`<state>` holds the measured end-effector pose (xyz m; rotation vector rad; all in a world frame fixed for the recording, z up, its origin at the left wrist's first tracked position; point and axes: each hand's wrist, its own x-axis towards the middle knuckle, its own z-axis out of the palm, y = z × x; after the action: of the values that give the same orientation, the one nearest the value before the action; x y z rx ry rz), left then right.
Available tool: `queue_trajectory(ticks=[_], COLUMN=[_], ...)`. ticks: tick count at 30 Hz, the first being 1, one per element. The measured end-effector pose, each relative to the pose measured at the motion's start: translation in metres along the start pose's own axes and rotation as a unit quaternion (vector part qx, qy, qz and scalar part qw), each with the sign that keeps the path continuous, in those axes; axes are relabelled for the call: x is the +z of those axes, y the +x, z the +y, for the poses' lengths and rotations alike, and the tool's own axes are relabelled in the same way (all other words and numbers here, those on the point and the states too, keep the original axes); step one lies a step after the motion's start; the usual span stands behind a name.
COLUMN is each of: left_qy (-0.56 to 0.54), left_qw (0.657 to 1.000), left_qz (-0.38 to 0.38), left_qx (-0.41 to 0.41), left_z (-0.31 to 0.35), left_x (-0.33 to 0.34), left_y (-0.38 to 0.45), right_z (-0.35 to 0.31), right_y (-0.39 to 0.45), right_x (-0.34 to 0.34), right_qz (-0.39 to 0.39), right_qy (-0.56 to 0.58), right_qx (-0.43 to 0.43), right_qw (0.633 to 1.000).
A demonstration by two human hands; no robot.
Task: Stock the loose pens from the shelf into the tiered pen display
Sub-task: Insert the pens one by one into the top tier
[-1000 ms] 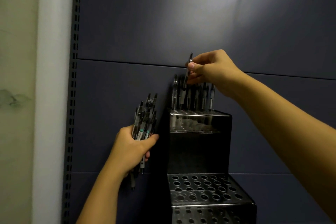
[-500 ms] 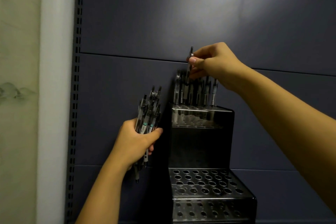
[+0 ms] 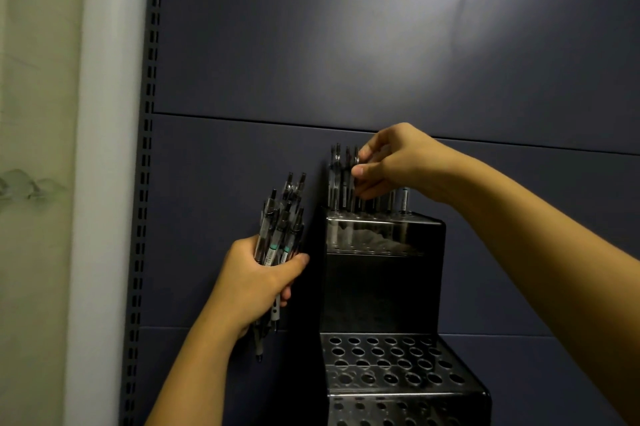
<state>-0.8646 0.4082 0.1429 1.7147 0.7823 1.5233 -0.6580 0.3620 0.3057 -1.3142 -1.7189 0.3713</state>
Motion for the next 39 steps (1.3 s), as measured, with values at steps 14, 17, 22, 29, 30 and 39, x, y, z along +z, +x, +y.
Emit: queue_trajectory(ticks=[14,17,22,29,30,39], left_qy=[0.000,-0.006,0.001,0.001,0.001,0.008], left_qw=[1.000,1.000,1.000,1.000,1.000,1.000], left_qz=[-0.008,-0.005,0.009,0.013,0.013,0.011], left_qx=[0.009,0.016,0.019,0.022,0.021,0.011], left_z=[0.008,0.009,0.007,0.008,0.007,0.004], left_x=[0.003,0.003,0.000,0.006,0.007,0.009], left_y=[-0.005,-0.006,-0.005,-0.004,-0.004,-0.003], right_z=[-0.027,-0.029,-0.027,-0.027,-0.028,-0.049], right_y=[-0.020,-0.023,-0.024,-0.018,-0.019,-0.014], right_x=[0.025,0.041,0.054,0.058,0.057,0.000], right_qz=[-0.007,-0.055,-0.063,-0.010,-0.001,0.094], right_qy=[-0.130,-0.146,-0.125,-0.045,-0.020,0.264], right_qx=[-0.099,-0.084,-0.059,-0.006,0.000,-0.019], right_qw=[0.986,0.984,0.988,0.999,1.000,0.960])
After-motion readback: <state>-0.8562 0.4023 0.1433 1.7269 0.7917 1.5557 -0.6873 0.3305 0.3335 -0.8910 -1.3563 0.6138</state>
